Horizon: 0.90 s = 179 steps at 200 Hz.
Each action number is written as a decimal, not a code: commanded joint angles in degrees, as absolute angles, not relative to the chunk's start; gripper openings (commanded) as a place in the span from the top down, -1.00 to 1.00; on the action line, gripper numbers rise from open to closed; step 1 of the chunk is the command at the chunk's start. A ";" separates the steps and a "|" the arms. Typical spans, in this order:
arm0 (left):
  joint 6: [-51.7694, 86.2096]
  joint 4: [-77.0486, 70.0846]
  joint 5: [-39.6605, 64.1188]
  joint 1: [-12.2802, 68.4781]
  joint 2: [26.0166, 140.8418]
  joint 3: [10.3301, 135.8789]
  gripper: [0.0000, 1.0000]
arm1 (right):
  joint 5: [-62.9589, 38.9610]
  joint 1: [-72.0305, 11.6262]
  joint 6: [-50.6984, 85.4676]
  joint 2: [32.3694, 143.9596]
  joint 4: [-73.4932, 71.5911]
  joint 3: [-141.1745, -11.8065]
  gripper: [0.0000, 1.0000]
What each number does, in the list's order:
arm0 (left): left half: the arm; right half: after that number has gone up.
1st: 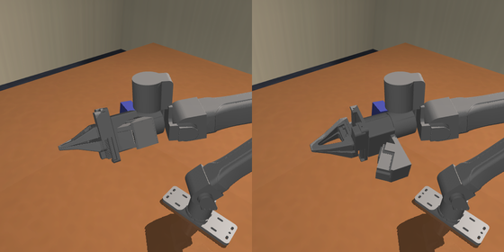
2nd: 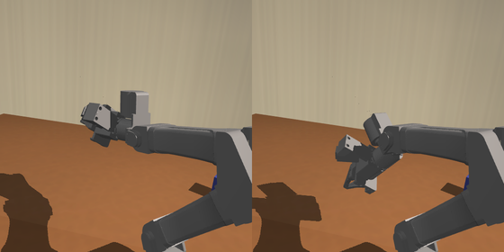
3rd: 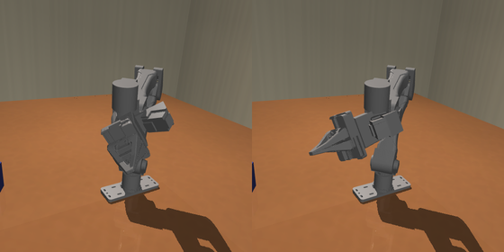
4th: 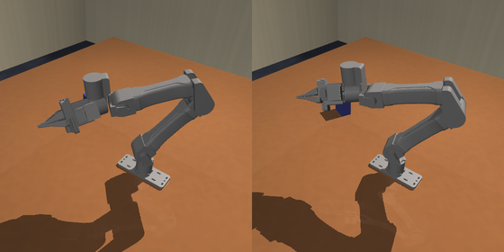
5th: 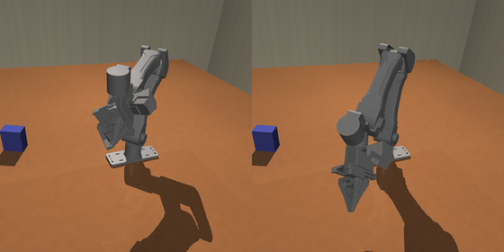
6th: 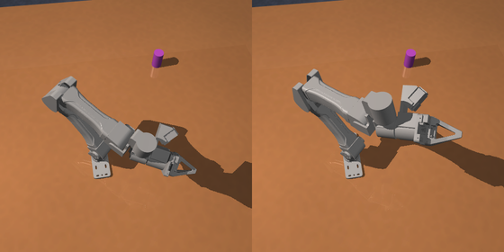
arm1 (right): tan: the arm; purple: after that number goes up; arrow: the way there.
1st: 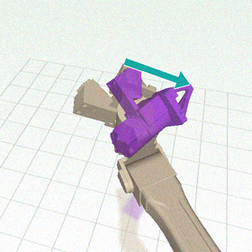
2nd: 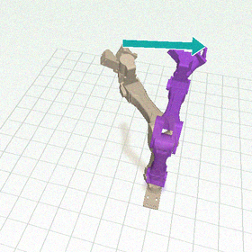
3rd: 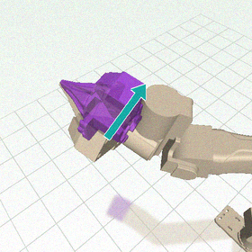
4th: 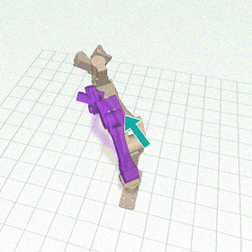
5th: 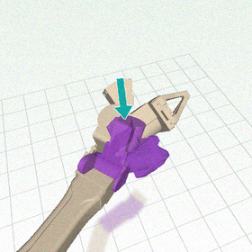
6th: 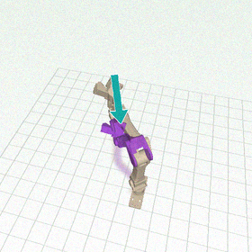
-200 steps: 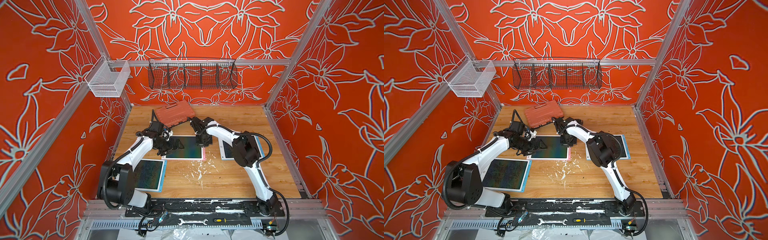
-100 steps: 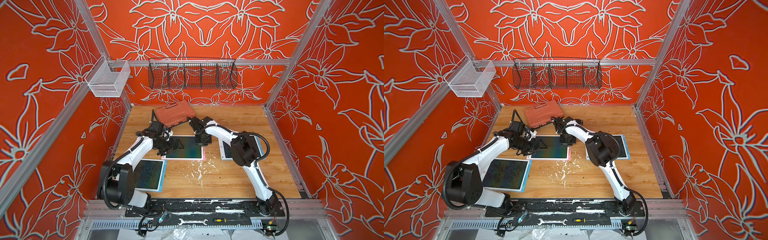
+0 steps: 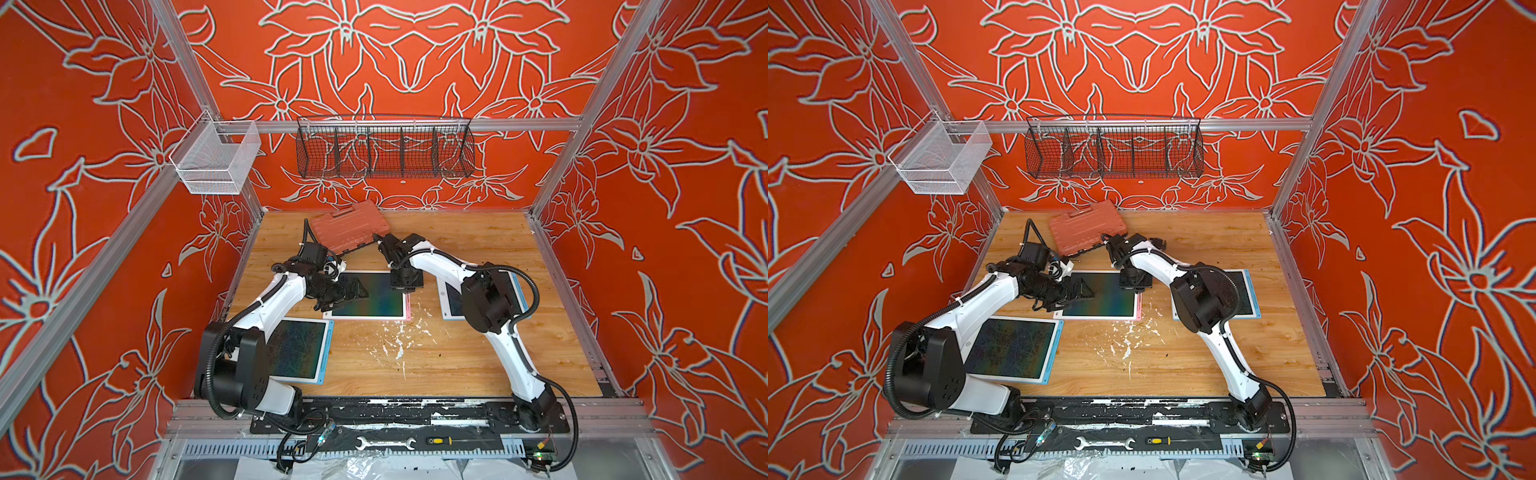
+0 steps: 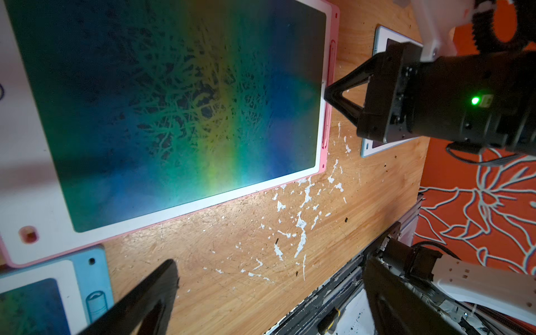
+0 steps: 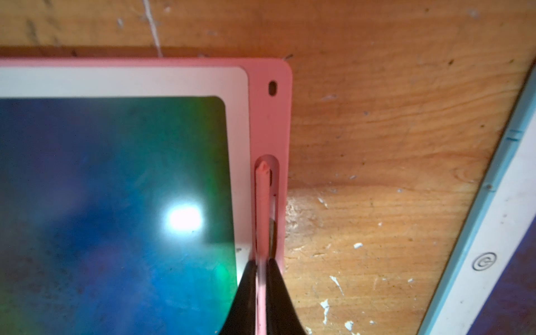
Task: Place the stylus back onto the writing tablet
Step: Place the stylus on the writing tablet.
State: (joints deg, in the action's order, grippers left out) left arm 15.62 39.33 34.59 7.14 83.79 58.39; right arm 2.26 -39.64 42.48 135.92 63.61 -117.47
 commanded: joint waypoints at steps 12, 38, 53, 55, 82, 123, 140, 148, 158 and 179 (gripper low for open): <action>14.72 40.17 34.45 7.25 84.28 59.32 -0.95 | 4.22 -39.99 43.76 135.63 65.75 -118.19 0.78; 14.83 40.17 34.38 7.27 84.06 59.23 -0.95 | 4.31 -39.99 43.95 135.34 65.45 -117.52 0.83; 14.79 40.17 34.45 7.29 84.00 59.19 -0.95 | 4.31 -39.99 43.99 135.28 65.31 -117.21 0.85; 14.84 40.17 34.45 7.29 83.95 59.23 -0.95 | 4.31 -39.99 44.02 135.22 65.30 -117.15 0.85; 14.84 40.08 34.46 7.29 83.91 59.13 -0.95 | 4.23 -39.97 44.10 135.34 65.05 -116.85 0.87; 14.85 40.08 34.44 7.29 83.78 59.13 -0.95 | 3.78 -39.99 43.92 136.22 64.93 -116.63 0.89; 14.83 40.16 34.38 7.29 83.93 59.11 -0.95 | 3.70 -39.99 43.75 136.58 64.89 -116.63 0.89; 14.85 40.17 34.39 7.29 83.88 59.14 -0.95 | 3.59 -39.99 43.77 136.74 64.81 -116.67 0.89; 14.78 40.17 34.37 7.29 83.83 59.15 -0.95 | 3.48 -39.99 43.61 136.85 64.76 -116.74 0.89; 14.92 40.16 34.27 7.27 83.82 59.13 -0.95 | 3.08 -40.02 43.37 137.02 64.42 -117.01 0.87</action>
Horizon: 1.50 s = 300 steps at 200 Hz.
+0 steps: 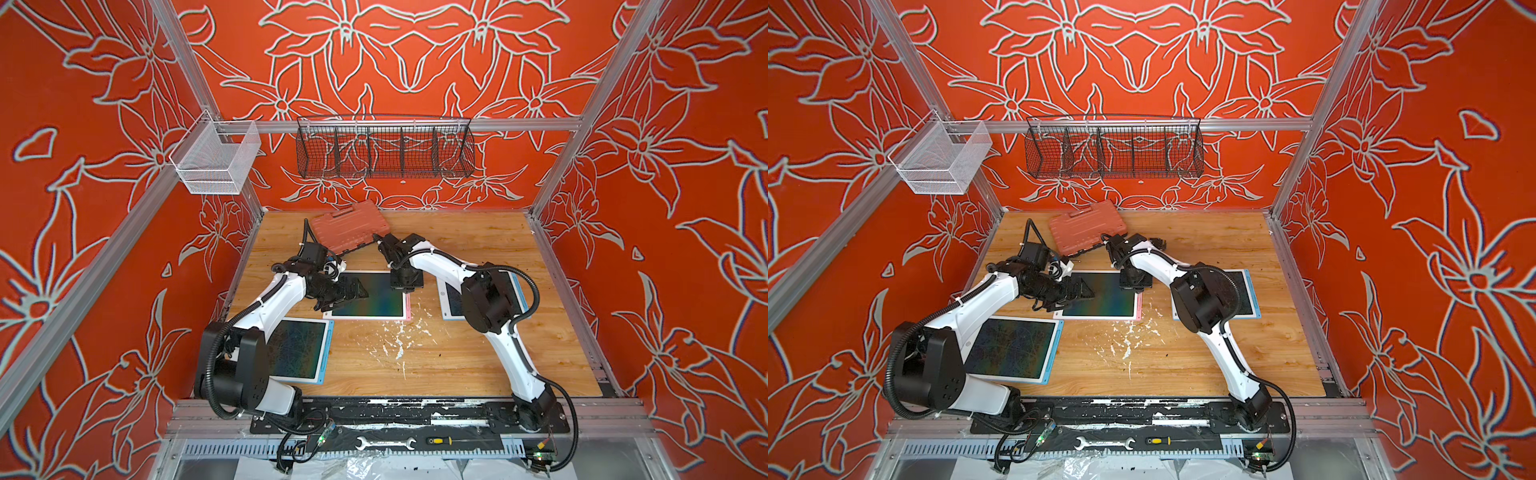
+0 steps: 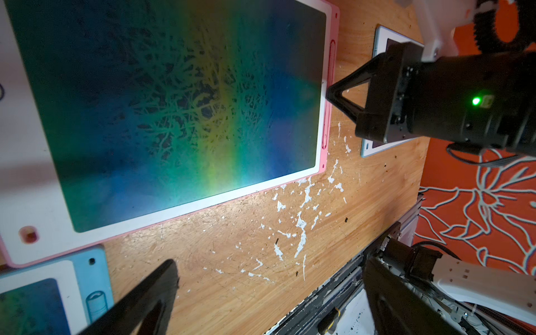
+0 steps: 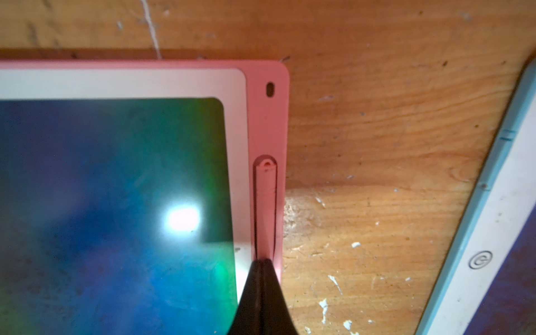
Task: Place the stylus back onto the writing tablet
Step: Place the stylus on the writing tablet.
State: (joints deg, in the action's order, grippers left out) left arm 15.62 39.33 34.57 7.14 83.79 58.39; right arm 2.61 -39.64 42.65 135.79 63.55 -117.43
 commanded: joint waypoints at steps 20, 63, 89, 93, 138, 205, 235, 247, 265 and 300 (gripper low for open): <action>14.80 40.21 34.28 7.29 83.93 59.17 -0.95 | 3.21 -40.08 43.41 137.01 64.60 -116.93 0.87; 14.84 40.17 34.28 7.29 83.85 59.14 -0.95 | 3.82 -40.08 43.93 136.85 64.83 -116.37 0.86; 14.81 40.16 34.37 7.29 83.87 59.22 -0.95 | 3.69 -40.08 44.16 137.28 64.65 -116.15 0.85; 14.80 40.17 34.37 7.29 83.92 59.24 -0.95 | 3.63 -40.08 44.18 137.41 64.61 -116.11 0.85; 14.85 40.25 34.28 7.29 83.82 59.24 -0.95 | 4.10 -39.99 44.80 138.99 64.99 -116.06 0.86; 14.79 40.34 34.11 7.29 83.95 59.41 -0.95 | 3.92 -39.90 47.19 139.74 64.01 -114.40 0.94; 14.69 40.41 34.06 7.29 84.10 59.54 -0.95 | 0.54 -39.91 48.47 140.17 61.57 -113.92 0.94; 14.66 40.41 34.01 7.25 84.08 59.50 -0.95 | -0.22 -39.90 48.62 139.52 61.25 -113.32 0.92; 14.67 40.34 34.01 7.29 84.02 59.52 -0.95 | -0.92 -39.90 48.46 138.38 58.20 -112.77 0.87; 14.68 40.34 34.01 7.29 83.99 59.59 -0.95 | -0.06 -39.89 47.09 136.12 58.27 -114.24 0.78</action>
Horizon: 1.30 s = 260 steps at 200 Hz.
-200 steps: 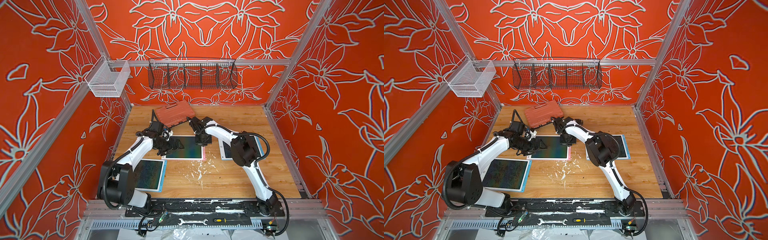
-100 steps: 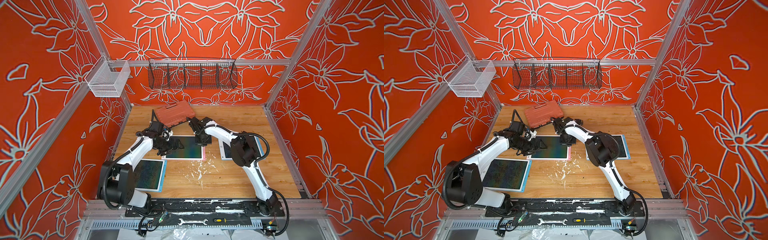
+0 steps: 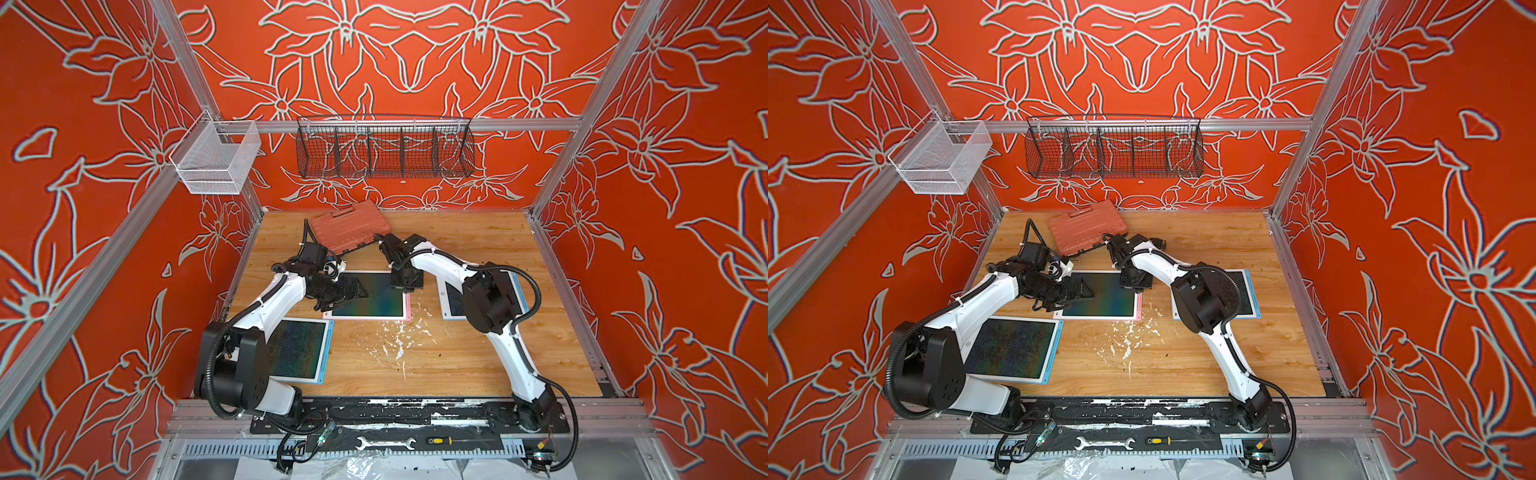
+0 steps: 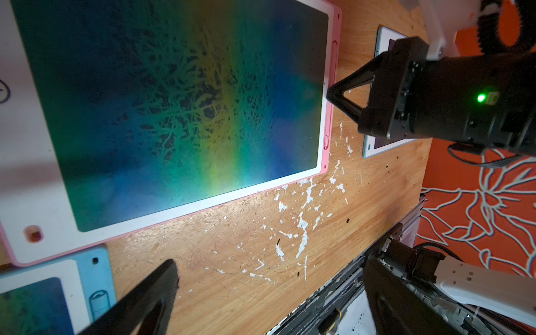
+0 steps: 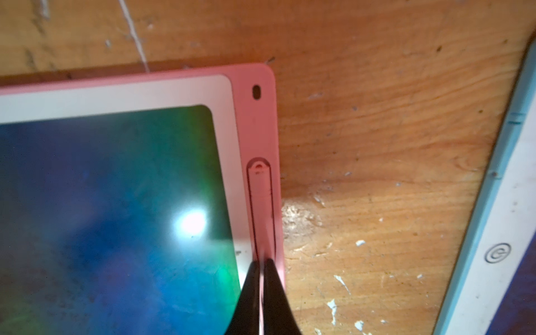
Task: Place the stylus back onto the writing tablet
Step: Place the stylus on the writing tablet.
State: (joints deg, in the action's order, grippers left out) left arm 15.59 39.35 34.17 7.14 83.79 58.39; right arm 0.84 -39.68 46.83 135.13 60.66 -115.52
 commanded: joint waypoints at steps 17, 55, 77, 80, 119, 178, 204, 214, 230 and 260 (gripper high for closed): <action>14.64 40.30 34.10 7.29 84.03 59.57 -0.95 | 0.37 -39.90 46.50 135.17 58.48 -115.35 0.74; 14.68 40.25 34.19 7.27 83.94 59.49 -0.95 | 2.17 -39.90 46.44 133.99 59.42 -117.59 0.73; 14.68 40.27 34.19 7.29 83.79 59.41 -0.95 | 3.66 -39.82 45.98 133.69 60.22 -118.39 0.74; 14.68 40.28 34.19 7.29 83.79 59.41 -0.95 | 3.73 -39.75 45.97 133.73 60.33 -118.51 0.74; 14.68 40.34 34.10 7.25 83.72 59.46 -0.95 | 5.98 -39.57 46.49 133.22 62.29 -118.48 0.75; 14.55 40.93 33.88 7.25 84.18 60.20 -0.95 | 8.96 -38.78 48.05 131.16 62.88 -116.57 0.76; 14.41 41.70 33.11 7.29 84.99 61.43 -0.95 | 9.01 -38.10 47.97 129.41 61.28 -114.29 0.71; 14.25 42.24 32.72 7.29 85.46 62.10 -0.95 | 9.48 -37.97 47.42 128.60 61.21 -113.61 0.57; 14.32 43.08 31.97 7.29 86.09 63.15 -0.95 | 9.83 -37.88 46.17 127.76 59.19 -113.07 0.45; 14.69 44.54 30.41 7.29 87.52 64.89 -0.95 | 9.46 -37.88 43.97 125.66 55.76 -110.74 0.19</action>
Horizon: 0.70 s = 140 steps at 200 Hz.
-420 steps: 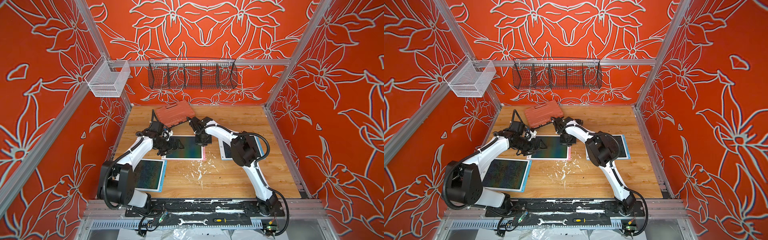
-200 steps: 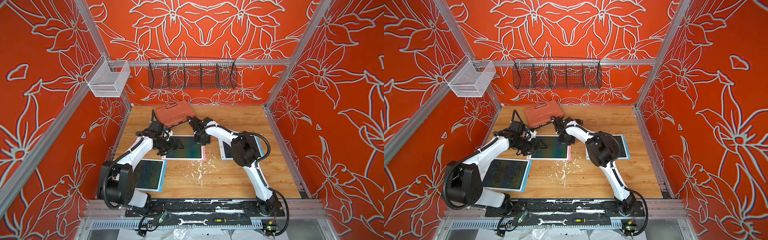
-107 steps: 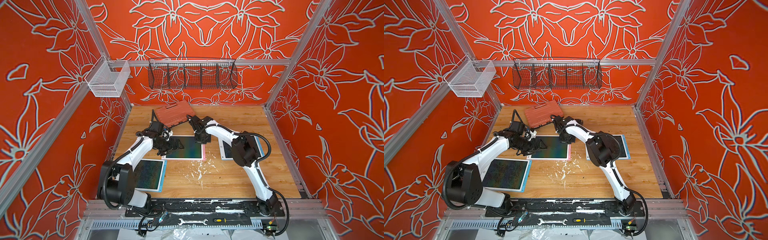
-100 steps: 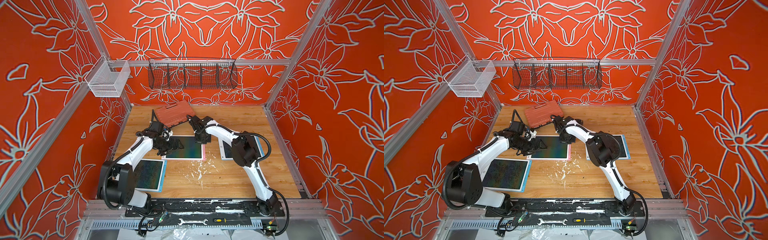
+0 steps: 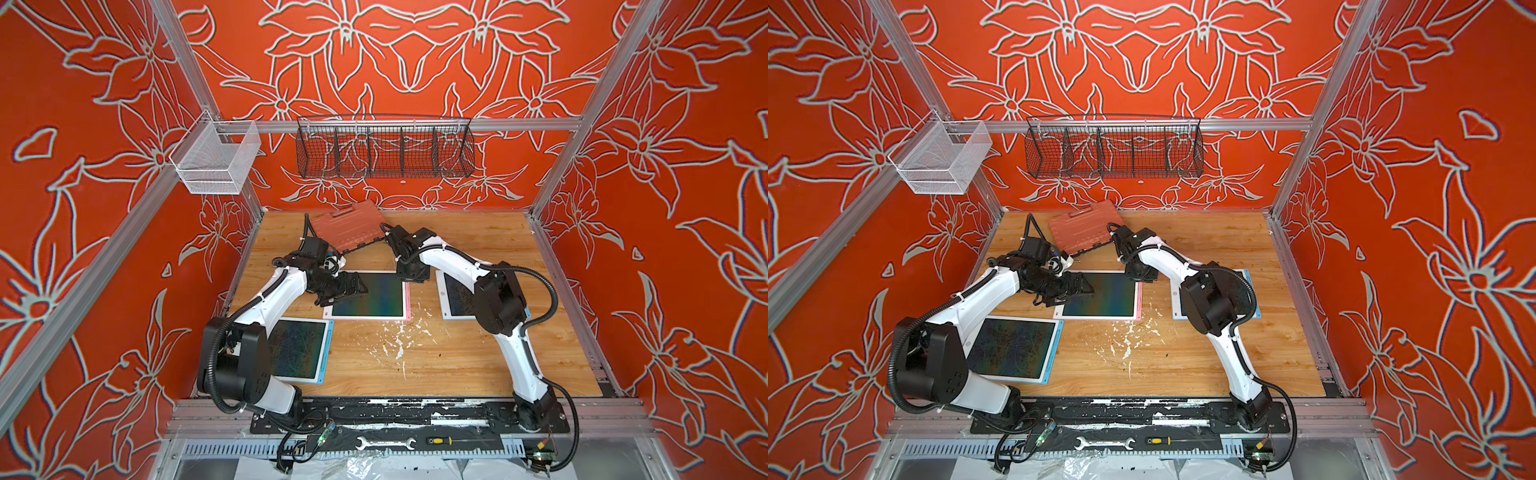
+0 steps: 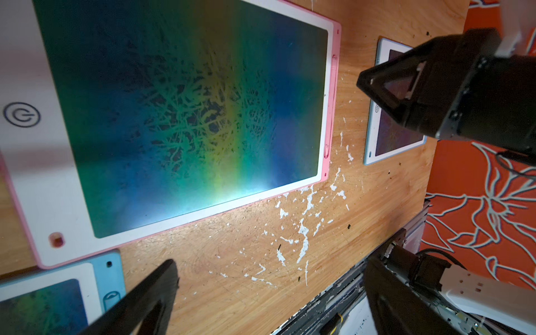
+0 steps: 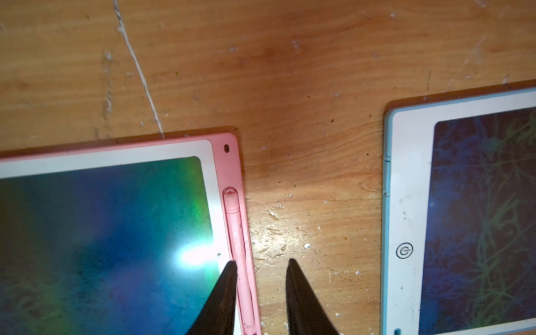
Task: Place the stylus back onto the writing tablet
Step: Place the stylus on the writing tablet, then move the writing tablet to the center of the board.
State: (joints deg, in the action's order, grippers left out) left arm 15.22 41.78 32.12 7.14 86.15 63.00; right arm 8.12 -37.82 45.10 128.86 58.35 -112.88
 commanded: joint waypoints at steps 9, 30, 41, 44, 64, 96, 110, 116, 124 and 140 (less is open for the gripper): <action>14.83 44.89 29.87 7.21 87.99 65.33 -0.95 | 9.08 -37.88 43.40 125.27 55.09 -110.27 0.13; 15.16 45.86 28.73 7.03 89.17 66.88 -0.95 | 8.33 -37.88 42.49 125.22 54.88 -109.81 -0.01; 15.45 46.14 28.49 6.57 89.51 67.55 -0.95 | 7.86 -37.88 42.12 124.96 54.19 -108.96 -0.07; 15.53 46.14 28.54 6.36 89.62 67.70 -0.95 | 7.75 -37.88 42.10 124.85 53.91 -108.68 -0.09; 16.31 45.79 29.17 4.50 90.56 68.37 -0.95 | 6.38 -37.88 41.90 124.43 52.62 -107.30 -0.15; 16.54 45.73 28.92 2.18 93.08 70.86 -0.95 | 4.77 -37.88 41.81 123.50 51.57 -106.17 -0.18; 16.78 45.53 28.94 1.10 94.22 72.06 -0.95 | 4.49 -37.88 41.40 123.45 51.80 -106.41 -0.19; 16.77 45.48 28.93 0.69 94.91 72.59 -0.95 | 4.33 -37.82 41.19 123.50 52.01 -106.59 -0.21; 16.72 45.48 28.84 0.13 95.67 73.30 -0.95 | 3.87 -37.71 40.93 123.63 52.27 -106.70 -0.23; 16.69 45.92 28.56 -0.96 97.32 74.69 -0.95 | 3.10 -37.40 40.79 123.66 52.41 -106.70 -0.28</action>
State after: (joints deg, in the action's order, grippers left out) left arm 16.56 44.53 29.08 0.49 95.02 72.44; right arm 4.47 -37.82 41.30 126.10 51.92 -106.85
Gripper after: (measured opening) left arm 0.975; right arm 0.627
